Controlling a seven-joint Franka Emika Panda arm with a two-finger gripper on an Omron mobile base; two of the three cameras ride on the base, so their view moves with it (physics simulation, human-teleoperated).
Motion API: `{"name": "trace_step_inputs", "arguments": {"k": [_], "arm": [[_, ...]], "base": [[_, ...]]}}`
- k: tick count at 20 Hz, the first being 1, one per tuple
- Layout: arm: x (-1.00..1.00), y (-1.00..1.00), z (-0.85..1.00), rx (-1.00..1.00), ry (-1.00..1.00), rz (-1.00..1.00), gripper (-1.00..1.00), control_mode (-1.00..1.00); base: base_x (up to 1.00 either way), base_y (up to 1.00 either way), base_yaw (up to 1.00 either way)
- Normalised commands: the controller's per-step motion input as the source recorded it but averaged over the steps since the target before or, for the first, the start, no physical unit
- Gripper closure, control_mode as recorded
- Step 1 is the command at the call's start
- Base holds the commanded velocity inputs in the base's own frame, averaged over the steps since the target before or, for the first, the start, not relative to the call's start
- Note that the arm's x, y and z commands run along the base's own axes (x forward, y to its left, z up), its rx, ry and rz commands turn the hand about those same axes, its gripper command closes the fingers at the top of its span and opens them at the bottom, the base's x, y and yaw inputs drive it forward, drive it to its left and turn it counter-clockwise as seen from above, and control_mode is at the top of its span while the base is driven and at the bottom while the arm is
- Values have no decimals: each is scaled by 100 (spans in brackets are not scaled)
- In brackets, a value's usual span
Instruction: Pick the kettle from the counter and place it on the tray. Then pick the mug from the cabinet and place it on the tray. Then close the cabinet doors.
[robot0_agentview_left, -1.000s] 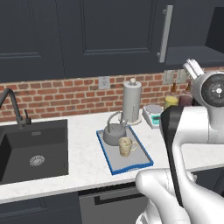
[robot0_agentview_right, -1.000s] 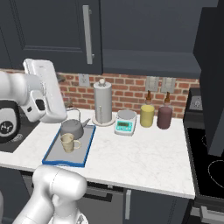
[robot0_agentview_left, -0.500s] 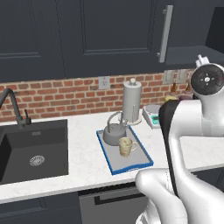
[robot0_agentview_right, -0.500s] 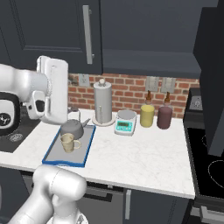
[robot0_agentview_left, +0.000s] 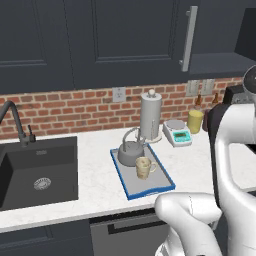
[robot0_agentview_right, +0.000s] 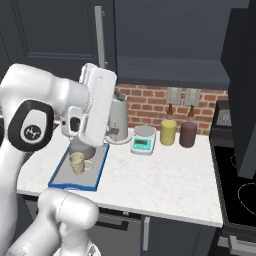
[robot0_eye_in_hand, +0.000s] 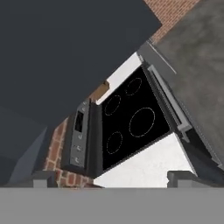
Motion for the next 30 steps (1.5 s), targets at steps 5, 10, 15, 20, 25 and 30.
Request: {"name": "trace_step_inputs", "arguments": {"k": [5, 10, 15, 20, 25, 30], "arm": [[-50, -72, -4, 0, -41, -5, -100, -100], [-46, -86, -1, 0, -33, 0, -100, -100], [-32, -68, 0, 0, -7, -3, -100, -100], [-50, -48, 0, -3, -19, -23, -100, -100], [-45, -49, 3, 0, -10, -28, -100, -100], [-26, -43, 16, 0, -2, -21, -100, -100]], "base": [[0, 0, 0], [0, 0, 0], [0, 0, 0], [0, 0, 0], [0, 0, 0], [0, 0, 0]]}}
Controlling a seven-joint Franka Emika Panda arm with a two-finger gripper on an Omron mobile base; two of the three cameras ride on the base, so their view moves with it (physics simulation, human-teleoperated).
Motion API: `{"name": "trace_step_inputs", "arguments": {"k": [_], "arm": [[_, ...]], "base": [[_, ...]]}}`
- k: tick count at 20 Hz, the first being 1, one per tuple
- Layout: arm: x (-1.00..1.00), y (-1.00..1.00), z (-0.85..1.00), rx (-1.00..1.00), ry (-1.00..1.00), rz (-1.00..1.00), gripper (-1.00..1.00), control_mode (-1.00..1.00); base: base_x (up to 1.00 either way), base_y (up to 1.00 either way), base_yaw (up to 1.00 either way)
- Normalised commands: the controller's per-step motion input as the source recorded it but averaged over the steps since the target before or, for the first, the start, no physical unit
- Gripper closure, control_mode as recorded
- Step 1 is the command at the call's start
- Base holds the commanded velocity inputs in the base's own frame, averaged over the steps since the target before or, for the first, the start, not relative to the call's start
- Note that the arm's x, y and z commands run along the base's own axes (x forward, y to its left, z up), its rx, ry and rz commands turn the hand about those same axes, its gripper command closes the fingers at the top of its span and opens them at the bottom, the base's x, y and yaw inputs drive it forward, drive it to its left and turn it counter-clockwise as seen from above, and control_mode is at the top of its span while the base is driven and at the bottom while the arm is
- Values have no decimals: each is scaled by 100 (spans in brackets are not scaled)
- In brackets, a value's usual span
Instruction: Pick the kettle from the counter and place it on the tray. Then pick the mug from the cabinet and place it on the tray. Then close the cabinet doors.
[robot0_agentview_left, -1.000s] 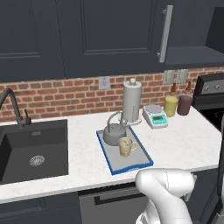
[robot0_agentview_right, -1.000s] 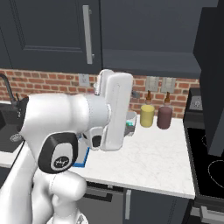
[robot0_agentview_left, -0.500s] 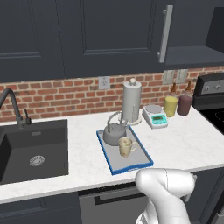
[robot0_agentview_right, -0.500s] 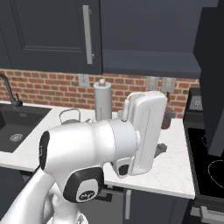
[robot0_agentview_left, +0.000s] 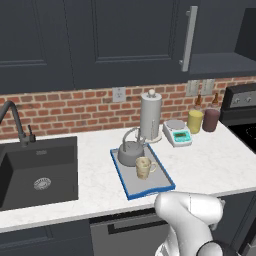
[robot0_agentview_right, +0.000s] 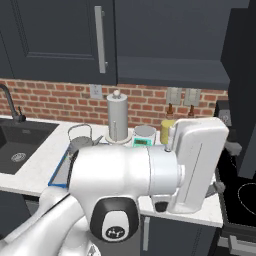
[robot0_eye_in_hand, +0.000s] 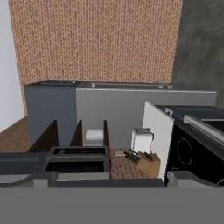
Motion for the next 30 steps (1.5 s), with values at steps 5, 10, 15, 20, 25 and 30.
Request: {"name": "trace_step_inputs", "arguments": {"k": [5, 10, 15, 20, 25, 30], "arm": [[-35, -31, 1, -11, -14, -14, -100, -100], [-14, -27, 1, -9, -7, -14, -100, -100], [0, -31, 2, -5, 1, -6, -100, -100], [1, -23, 2, -4, 9, 0, -100, -100], [12, -18, 1, -4, 14, 0, -100, -100], [24, -7, 0, 0, 12, 1, -100, -100]], "base": [[0, 0, 0], [0, 0, 0], [0, 0, 0], [0, 0, 0], [0, 0, 0], [0, 0, 0]]}}
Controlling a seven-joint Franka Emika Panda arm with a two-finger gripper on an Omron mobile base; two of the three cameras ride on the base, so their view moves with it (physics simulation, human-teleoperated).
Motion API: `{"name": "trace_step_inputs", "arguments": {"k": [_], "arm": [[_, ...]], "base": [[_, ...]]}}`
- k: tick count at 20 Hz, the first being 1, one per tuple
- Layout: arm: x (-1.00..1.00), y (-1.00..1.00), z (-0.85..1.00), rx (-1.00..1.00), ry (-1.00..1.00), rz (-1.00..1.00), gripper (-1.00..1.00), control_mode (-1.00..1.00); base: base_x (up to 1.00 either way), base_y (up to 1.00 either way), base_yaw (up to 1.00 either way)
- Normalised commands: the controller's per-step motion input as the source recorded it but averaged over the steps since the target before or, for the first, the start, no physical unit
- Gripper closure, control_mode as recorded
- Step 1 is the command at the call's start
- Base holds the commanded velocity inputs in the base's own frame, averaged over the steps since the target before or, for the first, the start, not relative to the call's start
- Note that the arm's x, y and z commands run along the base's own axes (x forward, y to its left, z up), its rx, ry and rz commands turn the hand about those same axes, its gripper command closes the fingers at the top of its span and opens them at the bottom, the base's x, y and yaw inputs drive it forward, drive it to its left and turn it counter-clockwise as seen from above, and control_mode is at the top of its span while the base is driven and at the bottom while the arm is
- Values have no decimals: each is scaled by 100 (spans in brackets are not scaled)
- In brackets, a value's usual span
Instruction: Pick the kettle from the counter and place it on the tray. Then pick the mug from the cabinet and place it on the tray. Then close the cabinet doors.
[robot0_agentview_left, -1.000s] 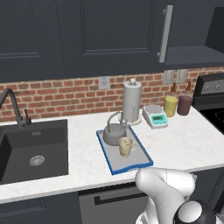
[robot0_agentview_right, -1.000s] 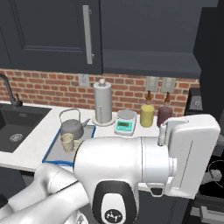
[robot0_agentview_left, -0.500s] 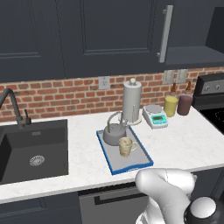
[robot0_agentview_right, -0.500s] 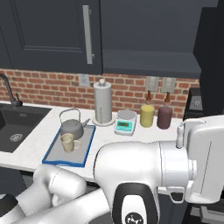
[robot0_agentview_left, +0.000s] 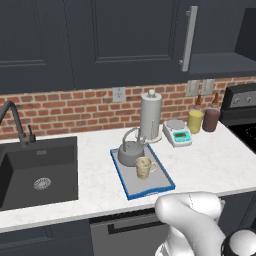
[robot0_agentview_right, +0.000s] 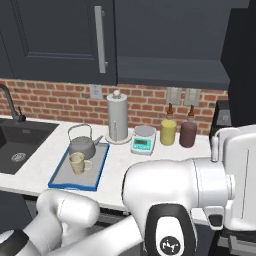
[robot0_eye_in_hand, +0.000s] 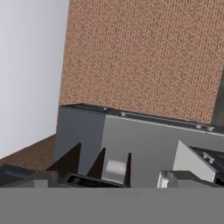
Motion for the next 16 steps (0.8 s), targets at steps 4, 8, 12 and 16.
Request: {"name": "trace_step_inputs", "arguments": {"k": [4, 8, 12, 16], "arm": [[39, 0, 3, 1, 2, 9, -100, -100], [37, 0, 4, 7, 0, 15, -100, -100], [34, 0, 10, 8, 0, 15, -100, -100], [20, -2, 16, 8, 0, 15, -100, -100]], "base": [[0, 0, 0], [0, 0, 0], [0, 0, 0], [0, 0, 0]]}}
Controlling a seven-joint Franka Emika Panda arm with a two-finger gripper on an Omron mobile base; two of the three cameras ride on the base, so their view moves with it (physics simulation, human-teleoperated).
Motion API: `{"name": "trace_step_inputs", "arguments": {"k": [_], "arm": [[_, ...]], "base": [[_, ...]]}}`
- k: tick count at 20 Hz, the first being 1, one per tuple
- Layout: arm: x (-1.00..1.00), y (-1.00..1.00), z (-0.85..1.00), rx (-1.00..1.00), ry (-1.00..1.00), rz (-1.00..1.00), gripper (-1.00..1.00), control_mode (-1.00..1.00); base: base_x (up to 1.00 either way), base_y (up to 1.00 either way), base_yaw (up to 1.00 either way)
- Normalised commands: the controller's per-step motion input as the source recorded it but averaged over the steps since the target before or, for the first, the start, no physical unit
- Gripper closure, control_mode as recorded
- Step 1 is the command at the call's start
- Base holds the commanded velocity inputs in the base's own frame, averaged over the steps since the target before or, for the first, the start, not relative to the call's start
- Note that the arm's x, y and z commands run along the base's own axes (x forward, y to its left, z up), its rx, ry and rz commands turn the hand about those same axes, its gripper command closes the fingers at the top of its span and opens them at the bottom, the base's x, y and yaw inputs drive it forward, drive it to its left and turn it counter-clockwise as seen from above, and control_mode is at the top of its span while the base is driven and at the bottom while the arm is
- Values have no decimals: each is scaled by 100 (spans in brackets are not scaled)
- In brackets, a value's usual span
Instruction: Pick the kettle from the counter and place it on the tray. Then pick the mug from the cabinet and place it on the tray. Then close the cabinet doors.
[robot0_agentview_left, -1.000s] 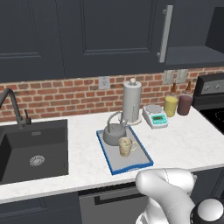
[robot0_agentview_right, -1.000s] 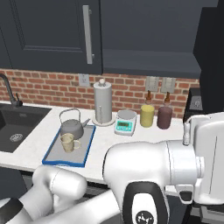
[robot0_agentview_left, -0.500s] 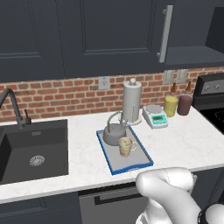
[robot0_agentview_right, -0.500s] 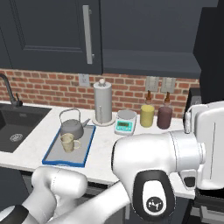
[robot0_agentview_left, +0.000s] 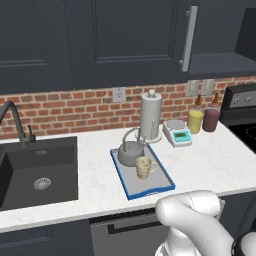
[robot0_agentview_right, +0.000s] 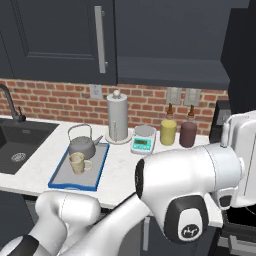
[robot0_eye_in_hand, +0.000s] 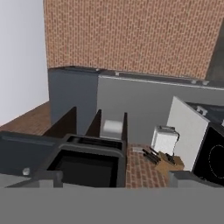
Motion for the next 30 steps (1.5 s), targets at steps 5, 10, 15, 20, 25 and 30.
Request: {"name": "trace_step_inputs", "arguments": {"k": [5, 10, 15, 20, 25, 30], "arm": [[4, -4, 13, 6, 3, 13, -100, -100], [0, 19, 14, 0, 1, 15, -100, -100], [0, 27, 3, 0, 1, 18, -100, -100], [10, 20, 0, 0, 2, 18, -100, -100], [11, 24, 0, 0, 1, 17, -100, -100], [13, 31, 0, 0, 8, 18, -100, -100]], "base": [[0, 0, 0], [0, 0, 0], [0, 0, 0], [0, 0, 0], [0, 0, 0], [0, 0, 0]]}}
